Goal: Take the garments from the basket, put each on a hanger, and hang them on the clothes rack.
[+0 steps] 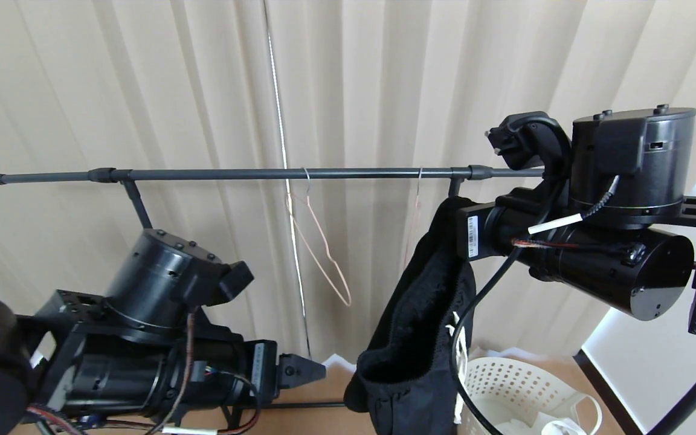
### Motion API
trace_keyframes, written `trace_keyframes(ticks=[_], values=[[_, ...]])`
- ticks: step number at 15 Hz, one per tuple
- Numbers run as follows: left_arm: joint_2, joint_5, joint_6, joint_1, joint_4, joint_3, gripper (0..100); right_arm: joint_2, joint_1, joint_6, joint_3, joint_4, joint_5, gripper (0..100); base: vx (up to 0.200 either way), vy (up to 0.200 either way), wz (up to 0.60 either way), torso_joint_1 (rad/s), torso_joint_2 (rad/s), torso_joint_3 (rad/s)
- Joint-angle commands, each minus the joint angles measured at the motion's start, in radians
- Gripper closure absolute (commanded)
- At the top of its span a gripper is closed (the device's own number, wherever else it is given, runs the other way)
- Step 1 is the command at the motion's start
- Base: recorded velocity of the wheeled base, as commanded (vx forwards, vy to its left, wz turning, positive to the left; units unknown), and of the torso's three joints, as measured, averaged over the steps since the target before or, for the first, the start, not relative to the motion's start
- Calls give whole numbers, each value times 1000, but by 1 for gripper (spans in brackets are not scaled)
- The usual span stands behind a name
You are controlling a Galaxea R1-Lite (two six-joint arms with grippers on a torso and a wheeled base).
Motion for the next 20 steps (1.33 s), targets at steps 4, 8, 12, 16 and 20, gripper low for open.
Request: trace_keyframes(ticks=[4,8,12,16,20], values=[[229,116,-83,-81,0,-191,0,-13,59,1,1,-2,-1,100,0,0,0,0,0,0],[300,165,-106,-96,-3,-243,0,-26,70,4,8,-2,-2,100,0,0,0,0,0,0],[344,202,-120,-117,-2,-271,0,-42,70,13,12,0,-2,100,0,0,0,0,0,0],[351,248,-120,-139,-2,-264,0,-60,70,13,11,0,-2,100,0,0,0,0,0,0],[303,262,-142,-140,-3,-264,0,-69,70,13,24,3,-2,100,0,0,0,0,0,0]])
